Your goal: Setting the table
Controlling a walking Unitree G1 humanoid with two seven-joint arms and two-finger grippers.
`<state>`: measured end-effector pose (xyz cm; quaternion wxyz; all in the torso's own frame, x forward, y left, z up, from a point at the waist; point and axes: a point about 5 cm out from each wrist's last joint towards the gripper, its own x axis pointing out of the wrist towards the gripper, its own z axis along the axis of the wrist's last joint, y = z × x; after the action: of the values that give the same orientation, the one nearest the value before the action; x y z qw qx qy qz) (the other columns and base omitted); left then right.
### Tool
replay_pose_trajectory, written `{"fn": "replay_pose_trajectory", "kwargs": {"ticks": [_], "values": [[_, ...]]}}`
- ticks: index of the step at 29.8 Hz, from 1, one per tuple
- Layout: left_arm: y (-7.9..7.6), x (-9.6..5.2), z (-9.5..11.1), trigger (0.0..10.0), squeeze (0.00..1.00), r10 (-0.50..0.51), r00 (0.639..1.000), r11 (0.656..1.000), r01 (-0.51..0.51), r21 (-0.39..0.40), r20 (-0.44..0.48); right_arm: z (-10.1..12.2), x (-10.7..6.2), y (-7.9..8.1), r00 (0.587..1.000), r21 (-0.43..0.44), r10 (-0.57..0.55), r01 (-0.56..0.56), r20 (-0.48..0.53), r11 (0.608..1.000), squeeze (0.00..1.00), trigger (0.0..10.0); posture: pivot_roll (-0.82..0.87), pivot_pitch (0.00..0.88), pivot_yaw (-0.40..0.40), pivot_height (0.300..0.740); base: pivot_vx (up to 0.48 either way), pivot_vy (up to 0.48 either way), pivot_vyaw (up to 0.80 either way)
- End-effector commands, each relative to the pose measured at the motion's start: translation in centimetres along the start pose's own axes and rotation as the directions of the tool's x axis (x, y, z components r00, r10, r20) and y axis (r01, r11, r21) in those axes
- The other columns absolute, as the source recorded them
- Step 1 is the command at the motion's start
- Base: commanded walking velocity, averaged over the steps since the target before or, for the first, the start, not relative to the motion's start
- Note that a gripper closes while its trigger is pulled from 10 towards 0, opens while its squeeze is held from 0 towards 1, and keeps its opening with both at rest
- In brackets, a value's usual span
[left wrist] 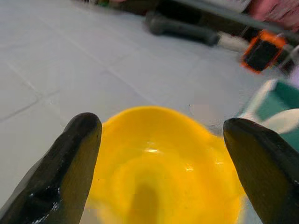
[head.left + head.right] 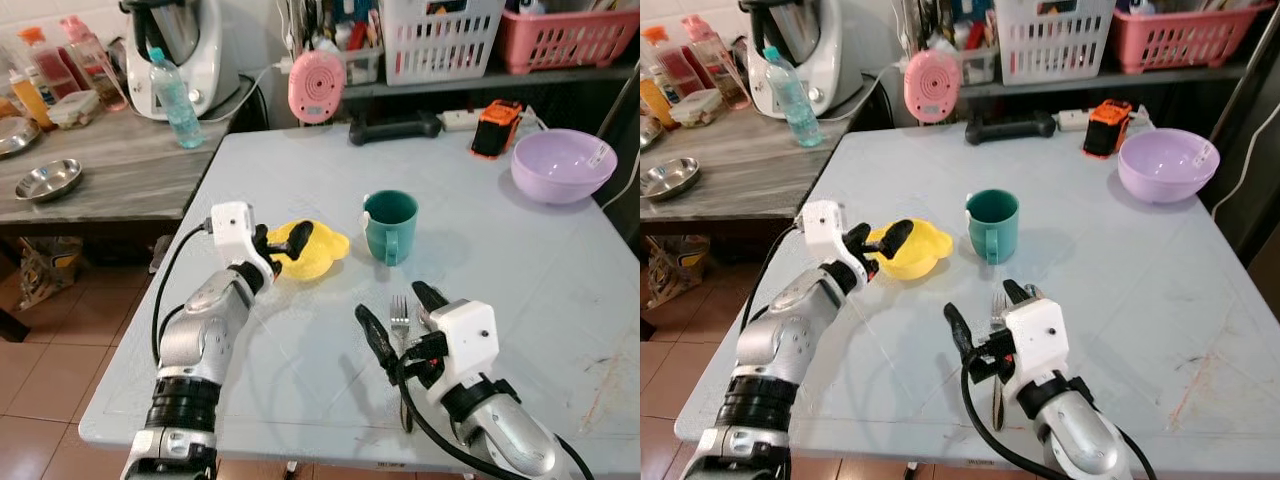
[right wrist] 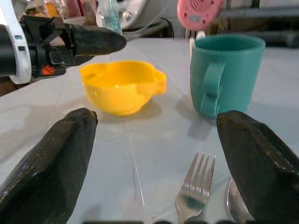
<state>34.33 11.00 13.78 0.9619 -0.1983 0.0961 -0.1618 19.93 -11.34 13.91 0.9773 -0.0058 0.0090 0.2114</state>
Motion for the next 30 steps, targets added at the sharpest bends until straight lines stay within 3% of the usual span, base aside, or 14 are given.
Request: {"fn": "replay_pose_trajectory", "kwargs": {"ticks": [1,4,10,14,16,18,29,30], "values": [[1.3,-0.1,1.1,10.0,0.0,0.06,0.998,0.998,-0.061,0.033,0.03,0.8,-0.1,0.5,1.0,-0.003,0.001,-0.001,0.03,1.0,0.0,10.0,-0.13,0.083,0.184,0.74,0.0,0.0,0.0],[2.4,-0.2,2.1,10.0,0.0,0.144,0.988,0.987,-0.148,0.068,0.062,0.8,-0.2,0.5,0.999,-0.004,-0.011,0.011,0.033,1.0,0.0,10.0,-0.13,0.083,0.187,0.74,0.0,0.0,0.0],[3.1,-0.3,2.9,10.0,0.0,0.17,0.981,0.98,-0.178,0.089,0.09,0.8,0.0,0.5,0.999,-0.007,-0.008,0.008,0.036,1.0,0.0,10.0,-0.12,0.078,0.18,0.74,0.0,0.0,0.0],[3.5,-0.4,2.0,10.0,0.0,0.197,0.98,0.974,-0.198,0.108,0.023,0.8,0.1,0.6,0.999,-0.008,0.002,-0.002,0.033,1.0,0.0,10.0,-0.11,0.078,0.174,0.74,0.0,0.0,0.0],[3.5,-0.5,0.6,10.0,0.0,0.187,0.98,0.979,-0.18,0.097,-0.065,0.8,0.2,0.7,0.999,-0.008,0.013,-0.013,0.029,1.0,0.0,10.0,-0.1,0.079,0.17,0.74,0.0,0.0,0.0],[3.3,-0.5,0.4,10.0,0.0,0.169,0.983,0.984,-0.165,0.063,-0.068,0.8,0.2,0.7,0.999,-0.008,0.014,-0.014,0.029,1.0,0.0,10.0,-0.1,0.079,0.17,0.74,0.0,0.0,0.0],[2.6,-0.6,-0.5,10.0,0.0,0.141,0.979,0.989,-0.133,0.061,-0.144,0.5,0.3,1.0,0.998,0.006,0.057,-0.057,0.01,0.998,0.0,10.0,-0.1,0.076,0.169,0.74,0.0,0.0,0.0],[2.6,-0.6,-0.5,7.8,0.0,0.143,0.978,0.989,-0.134,0.064,-0.155,0.4,0.4,1.0,0.998,0.005,0.06,-0.06,0.009,0.998,0.0,10.0,-0.1,0.076,0.169,0.74,0.0,0.0,0.0]]}}
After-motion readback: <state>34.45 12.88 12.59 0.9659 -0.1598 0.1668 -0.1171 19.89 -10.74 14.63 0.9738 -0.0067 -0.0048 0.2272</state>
